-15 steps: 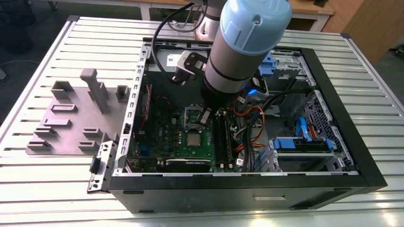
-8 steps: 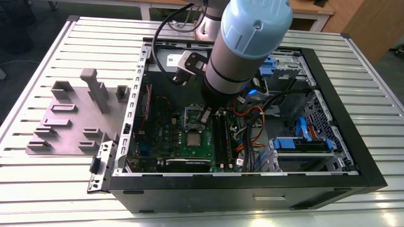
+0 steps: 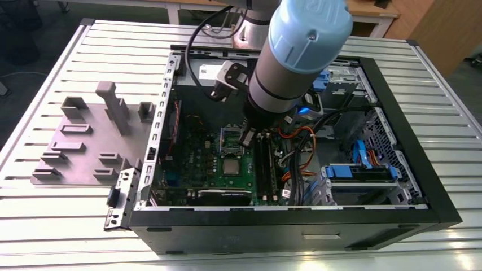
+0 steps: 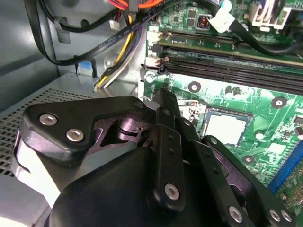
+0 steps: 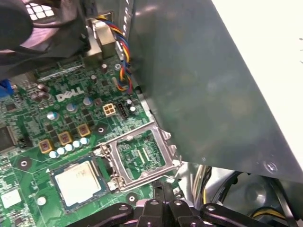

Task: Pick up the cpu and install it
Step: 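Close the cpu cover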

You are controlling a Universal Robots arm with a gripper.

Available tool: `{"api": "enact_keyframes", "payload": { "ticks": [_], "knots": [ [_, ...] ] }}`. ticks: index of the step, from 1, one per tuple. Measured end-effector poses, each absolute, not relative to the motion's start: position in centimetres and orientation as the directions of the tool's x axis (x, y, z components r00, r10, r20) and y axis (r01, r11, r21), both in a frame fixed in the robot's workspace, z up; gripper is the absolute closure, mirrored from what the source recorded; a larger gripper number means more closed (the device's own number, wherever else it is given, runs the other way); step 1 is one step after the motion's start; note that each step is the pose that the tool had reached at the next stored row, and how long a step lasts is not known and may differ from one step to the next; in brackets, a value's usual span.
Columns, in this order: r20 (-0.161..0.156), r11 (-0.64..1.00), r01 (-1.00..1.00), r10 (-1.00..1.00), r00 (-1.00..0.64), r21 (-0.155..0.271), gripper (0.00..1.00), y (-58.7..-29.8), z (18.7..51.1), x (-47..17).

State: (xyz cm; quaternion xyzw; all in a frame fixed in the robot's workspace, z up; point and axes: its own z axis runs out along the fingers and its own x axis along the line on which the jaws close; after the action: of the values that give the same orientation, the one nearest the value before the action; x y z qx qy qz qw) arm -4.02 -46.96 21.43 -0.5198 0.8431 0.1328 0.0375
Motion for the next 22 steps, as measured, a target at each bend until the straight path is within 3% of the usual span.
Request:
{"api": "enact_keyframes", "payload": {
  "ticks": [22],
  "knots": [
    [-0.232,0.422,-0.884,-0.857,-0.461,0.2,0.89,-45.6,20.6,-3.4]
  ]
}}
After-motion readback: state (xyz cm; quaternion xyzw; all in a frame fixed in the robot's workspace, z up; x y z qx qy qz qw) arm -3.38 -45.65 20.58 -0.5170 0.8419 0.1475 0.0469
